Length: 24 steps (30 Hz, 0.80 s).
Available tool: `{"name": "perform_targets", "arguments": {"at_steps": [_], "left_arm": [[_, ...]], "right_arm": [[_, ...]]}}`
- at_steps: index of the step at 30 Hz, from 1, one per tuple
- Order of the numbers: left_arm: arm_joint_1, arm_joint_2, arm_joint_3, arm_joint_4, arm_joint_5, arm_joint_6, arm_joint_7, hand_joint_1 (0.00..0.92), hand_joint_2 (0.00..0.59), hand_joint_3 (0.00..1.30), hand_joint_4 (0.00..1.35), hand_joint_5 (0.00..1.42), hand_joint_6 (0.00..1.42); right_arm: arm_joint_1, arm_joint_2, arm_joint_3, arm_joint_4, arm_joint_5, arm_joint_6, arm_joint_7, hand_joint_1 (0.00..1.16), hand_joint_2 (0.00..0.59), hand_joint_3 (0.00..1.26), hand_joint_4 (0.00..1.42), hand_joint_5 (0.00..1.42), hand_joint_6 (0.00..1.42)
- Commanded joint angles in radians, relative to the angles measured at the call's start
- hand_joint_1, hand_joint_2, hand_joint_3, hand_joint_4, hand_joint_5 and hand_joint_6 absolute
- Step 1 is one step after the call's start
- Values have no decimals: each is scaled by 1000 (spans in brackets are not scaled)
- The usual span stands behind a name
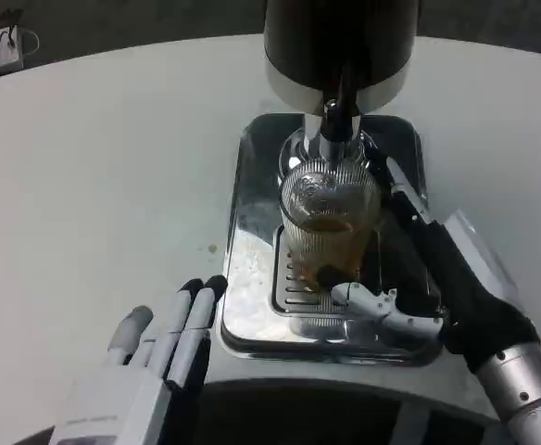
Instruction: Grasp the cup under the faucet to collect the drink, then remove the cup.
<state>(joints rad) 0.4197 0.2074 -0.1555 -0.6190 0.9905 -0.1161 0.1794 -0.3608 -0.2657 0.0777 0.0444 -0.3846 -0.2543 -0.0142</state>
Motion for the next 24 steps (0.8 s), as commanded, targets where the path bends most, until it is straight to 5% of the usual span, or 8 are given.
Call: {"name": "perform_targets", "arguments": {"at_steps": [1,24], "left_arm": [[-1,1,10,-15,5,8,-14,0,130,43,0,150,26],[52,-12,43,-58,5,13,-21,0,130,48,0,161,26]], "right_arm": [[-27,12,12,30,8,-26,-12,614,209,0,64,135,251],[-130,53,42,164,9,-15,-34,623,213,0,66,145,246]]}}
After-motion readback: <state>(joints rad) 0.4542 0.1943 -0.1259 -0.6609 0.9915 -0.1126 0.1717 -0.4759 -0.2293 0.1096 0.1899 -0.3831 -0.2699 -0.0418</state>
